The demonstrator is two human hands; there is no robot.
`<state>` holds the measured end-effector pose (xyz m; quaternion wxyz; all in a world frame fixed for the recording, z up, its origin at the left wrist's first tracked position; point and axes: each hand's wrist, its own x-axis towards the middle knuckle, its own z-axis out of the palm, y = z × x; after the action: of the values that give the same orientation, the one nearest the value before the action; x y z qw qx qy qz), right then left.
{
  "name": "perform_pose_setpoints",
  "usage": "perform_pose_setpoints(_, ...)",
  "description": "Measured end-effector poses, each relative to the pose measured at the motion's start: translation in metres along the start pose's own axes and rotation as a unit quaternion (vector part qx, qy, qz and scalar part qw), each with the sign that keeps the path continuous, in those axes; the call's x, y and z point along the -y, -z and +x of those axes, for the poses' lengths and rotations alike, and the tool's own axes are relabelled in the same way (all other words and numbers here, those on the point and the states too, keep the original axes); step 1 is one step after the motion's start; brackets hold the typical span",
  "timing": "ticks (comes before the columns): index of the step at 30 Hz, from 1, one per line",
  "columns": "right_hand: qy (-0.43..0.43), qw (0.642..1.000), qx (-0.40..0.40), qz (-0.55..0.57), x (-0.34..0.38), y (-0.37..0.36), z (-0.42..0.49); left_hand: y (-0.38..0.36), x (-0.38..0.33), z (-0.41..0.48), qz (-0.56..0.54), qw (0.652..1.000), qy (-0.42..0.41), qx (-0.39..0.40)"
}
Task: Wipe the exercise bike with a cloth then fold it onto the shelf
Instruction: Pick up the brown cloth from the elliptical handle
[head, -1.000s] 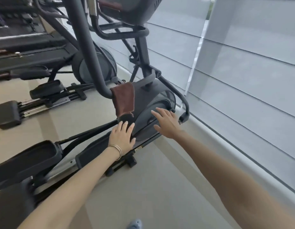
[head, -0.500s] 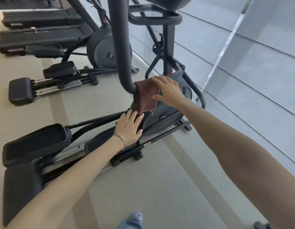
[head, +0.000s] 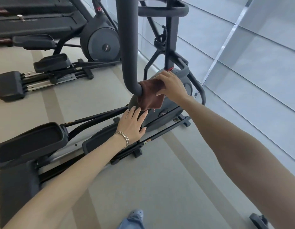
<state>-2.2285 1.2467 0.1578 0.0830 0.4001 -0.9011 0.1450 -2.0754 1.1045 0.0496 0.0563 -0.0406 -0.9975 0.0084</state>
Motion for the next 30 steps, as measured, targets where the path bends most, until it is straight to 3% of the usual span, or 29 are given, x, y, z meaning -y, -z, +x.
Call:
perform_pose_setpoints(6,0.009,0.995,-0.099,-0.019,-0.008,0.008,-0.024,-0.006,-0.013,-0.002,-0.016,0.999,-0.041,0.014)
perform_pose_setpoints(13,-0.037,0.998,-0.041,-0.038,-0.034,0.033,-0.094,-0.004,-0.060,0.000,0.008,0.989,-0.148,0.016)
perform_pose_setpoints(17,-0.142,0.989,0.015,-0.040,-0.065,0.047,-0.171,-0.002,-0.111,-0.005,-0.005,0.971,-0.241,-0.003)
perform_pose_setpoints(21,-0.313,0.949,0.047,0.005,-0.097,0.051,-0.274,-0.001,-0.167,-0.005,-0.018,0.956,-0.293,0.014)
perform_pose_setpoints(25,-0.472,0.864,-0.065,0.161,-0.112,0.063,-0.391,0.007,-0.243,0.001,-0.038,0.938,-0.343,0.022)
perform_pose_setpoints(30,-0.534,0.795,-0.173,0.230,-0.094,0.098,-0.514,0.022,-0.359,-0.010,-0.055,0.898,-0.436,0.007)
